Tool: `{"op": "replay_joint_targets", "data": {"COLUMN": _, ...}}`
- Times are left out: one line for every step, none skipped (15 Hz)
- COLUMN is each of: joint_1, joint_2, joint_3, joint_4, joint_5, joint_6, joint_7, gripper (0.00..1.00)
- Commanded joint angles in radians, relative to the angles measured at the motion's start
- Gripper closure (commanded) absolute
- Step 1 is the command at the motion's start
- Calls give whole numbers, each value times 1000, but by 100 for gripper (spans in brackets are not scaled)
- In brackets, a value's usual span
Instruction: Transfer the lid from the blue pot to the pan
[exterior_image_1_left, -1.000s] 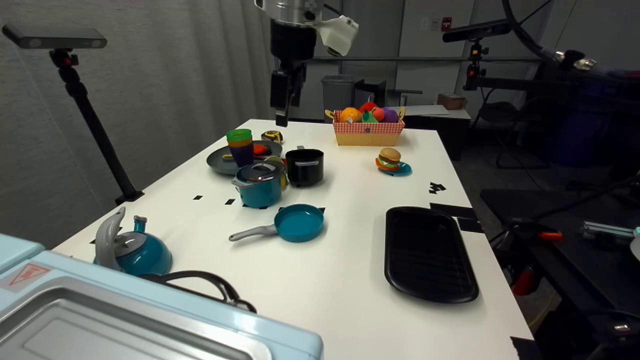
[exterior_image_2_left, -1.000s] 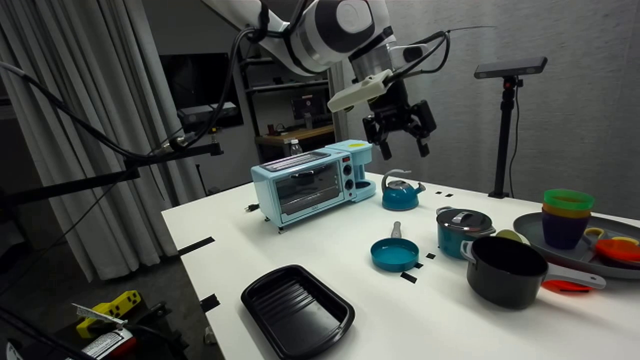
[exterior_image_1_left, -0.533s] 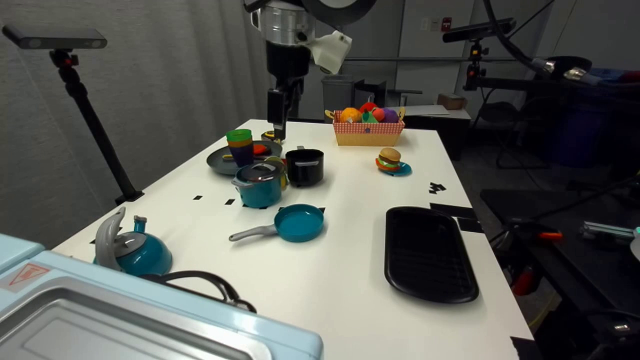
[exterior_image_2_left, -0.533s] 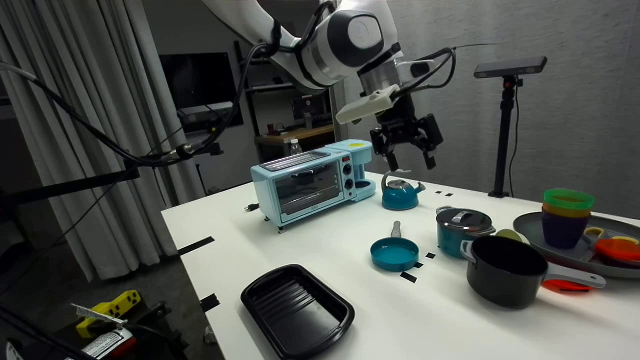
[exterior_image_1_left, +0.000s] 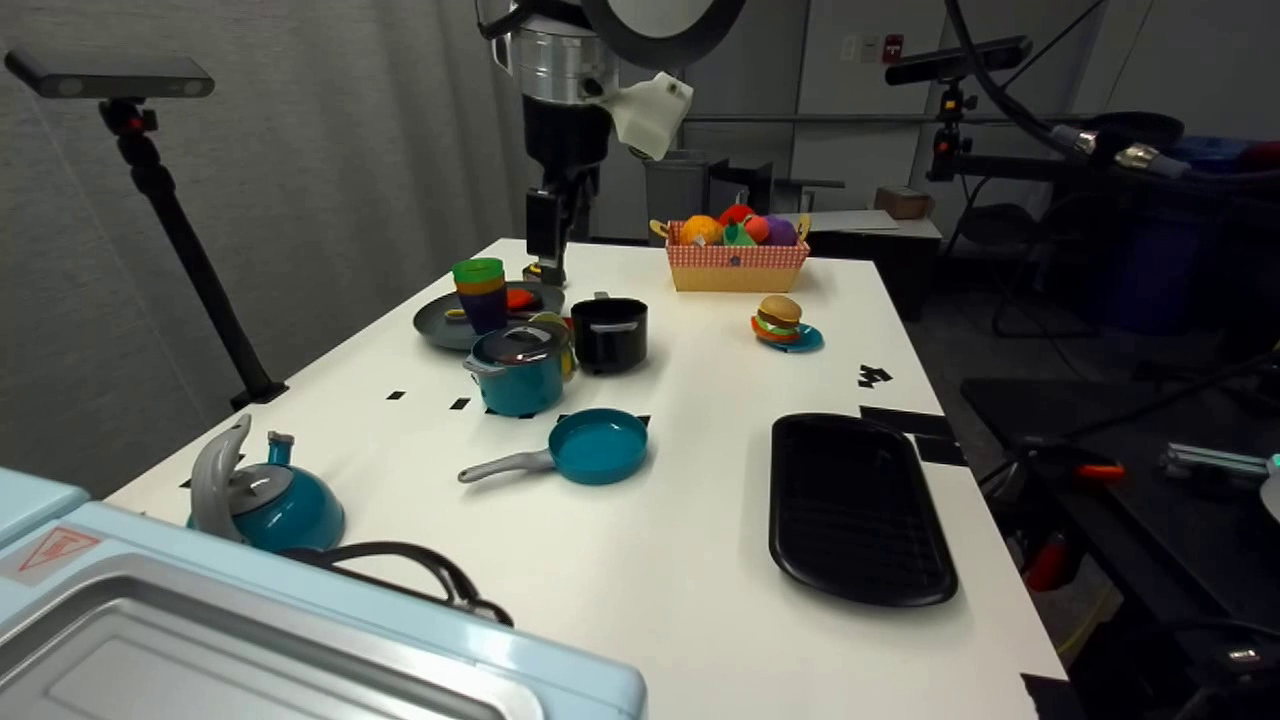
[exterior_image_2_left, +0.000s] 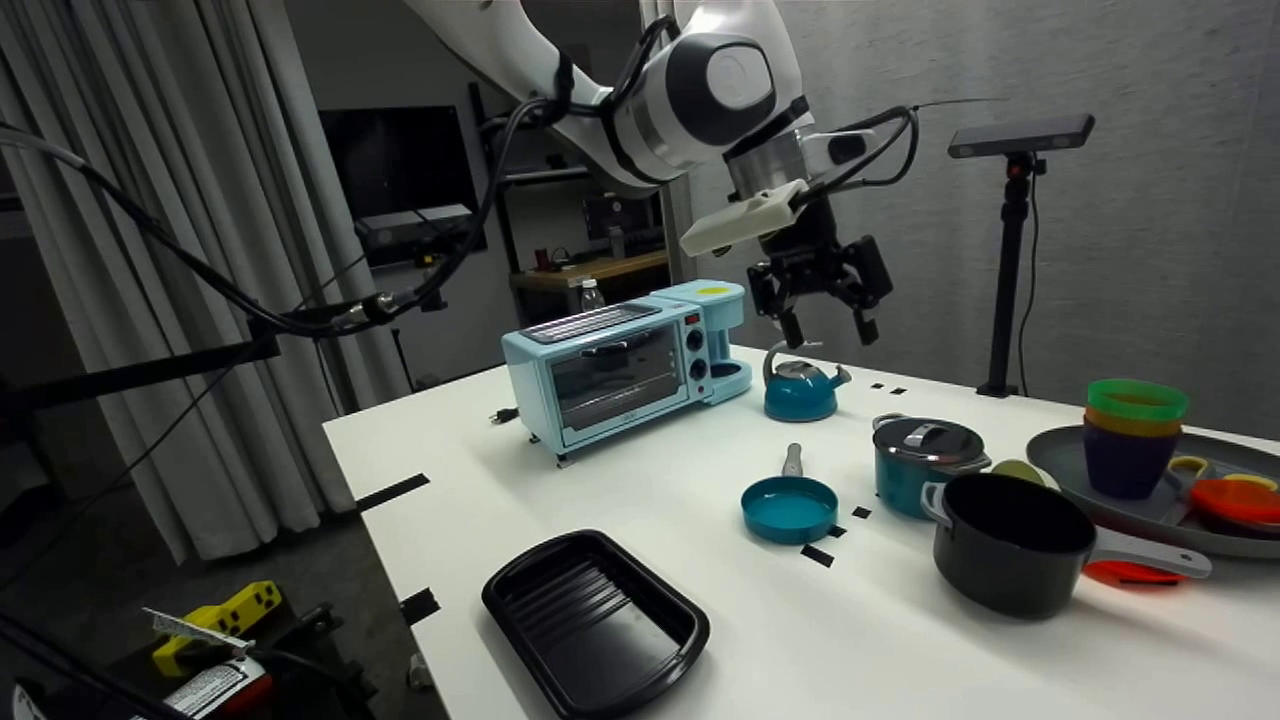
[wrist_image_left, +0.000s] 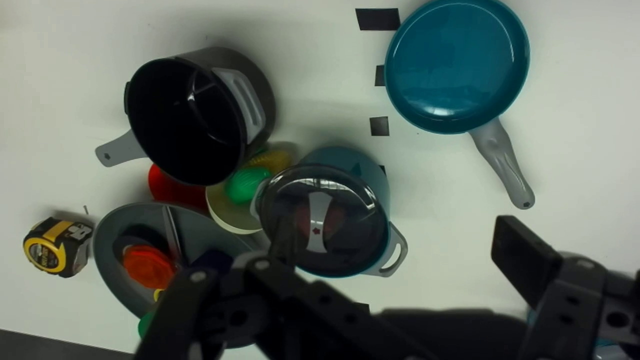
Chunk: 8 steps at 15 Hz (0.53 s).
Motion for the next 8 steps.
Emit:
{"op": "replay_joint_targets", "data": {"joint_1": -10, "joint_2": 28, "joint_3": 5, "joint_4": 24, "joint_5": 7, "joint_6": 7, "joint_7": 1, "gripper": 0}}
{"op": "replay_joint_targets", "data": {"joint_1": -11, "joint_2": 38, "joint_3": 4, "joint_4": 28, "joint_5": 7, "joint_6": 21, "joint_7": 5, "gripper": 0}}
{"op": "replay_joint_targets", "data": {"joint_1": -13, "joint_2": 54, "joint_3": 1, "joint_4": 35, "joint_5": 9, "joint_6": 43, "joint_7": 14, "gripper": 0}}
{"op": "replay_joint_targets", "data": {"joint_1": -14, "joint_2": 66, "joint_3": -2, "joint_4": 40, "joint_5": 9, "joint_6": 61, "joint_7": 22, "gripper": 0}}
{"op": "replay_joint_targets", "data": {"joint_1": -18, "joint_2": 77, "joint_3": -4, "joint_4": 41, "joint_5": 11, "joint_6": 82, "joint_7": 25, "gripper": 0}}
{"op": "replay_joint_targets", "data": {"joint_1": -19, "joint_2": 85, "joint_3": -9, "joint_4": 37, "joint_5": 8, "joint_6": 109, "joint_7": 33, "gripper": 0}}
{"op": "replay_joint_targets", "data": {"joint_1": -20, "joint_2": 92, "joint_3": -14, "joint_4": 32, "joint_5": 5, "joint_6": 137, "joint_7": 42, "gripper": 0}}
{"op": "replay_joint_targets", "data": {"joint_1": -25, "joint_2": 93, "joint_3": -15, "joint_4": 18, "joint_5": 8, "joint_6": 166, "joint_7": 42, "gripper": 0}}
